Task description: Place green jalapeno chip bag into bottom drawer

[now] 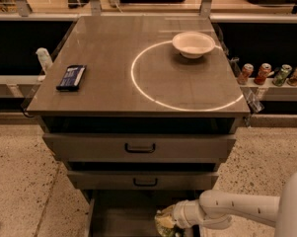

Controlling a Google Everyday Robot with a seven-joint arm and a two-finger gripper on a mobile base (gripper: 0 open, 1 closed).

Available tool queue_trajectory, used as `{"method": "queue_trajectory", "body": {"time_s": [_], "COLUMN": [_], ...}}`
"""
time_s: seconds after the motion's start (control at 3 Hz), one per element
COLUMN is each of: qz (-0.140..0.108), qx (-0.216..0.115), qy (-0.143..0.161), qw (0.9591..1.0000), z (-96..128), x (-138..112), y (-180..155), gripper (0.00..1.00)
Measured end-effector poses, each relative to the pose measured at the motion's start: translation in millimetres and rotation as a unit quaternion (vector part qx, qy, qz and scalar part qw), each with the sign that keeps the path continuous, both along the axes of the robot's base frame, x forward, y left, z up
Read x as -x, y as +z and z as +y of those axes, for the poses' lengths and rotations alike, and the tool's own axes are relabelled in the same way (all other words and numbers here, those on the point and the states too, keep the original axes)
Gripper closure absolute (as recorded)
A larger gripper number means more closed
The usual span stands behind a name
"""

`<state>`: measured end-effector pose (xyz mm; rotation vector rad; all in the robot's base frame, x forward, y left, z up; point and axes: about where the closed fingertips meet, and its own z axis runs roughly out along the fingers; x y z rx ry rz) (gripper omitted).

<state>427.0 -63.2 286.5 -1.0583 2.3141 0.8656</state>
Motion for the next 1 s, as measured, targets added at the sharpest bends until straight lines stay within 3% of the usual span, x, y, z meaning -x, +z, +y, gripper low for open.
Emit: {"method": "queue_trajectory", "body": {"time_s": [0.33, 0.67, 1.0], "qz": [0.0, 0.0, 0.0], "qx": [0.0, 0.0, 0.0], "qy": [0.0, 0.0, 0.0], "qw": [1.0, 1.0, 1.0], "z": [0.0, 0.1, 0.1], "x": [0.0, 0.0, 0.0], "y": [0.0, 0.0, 0.0], "gripper": [0.11, 0.0, 0.0]}}
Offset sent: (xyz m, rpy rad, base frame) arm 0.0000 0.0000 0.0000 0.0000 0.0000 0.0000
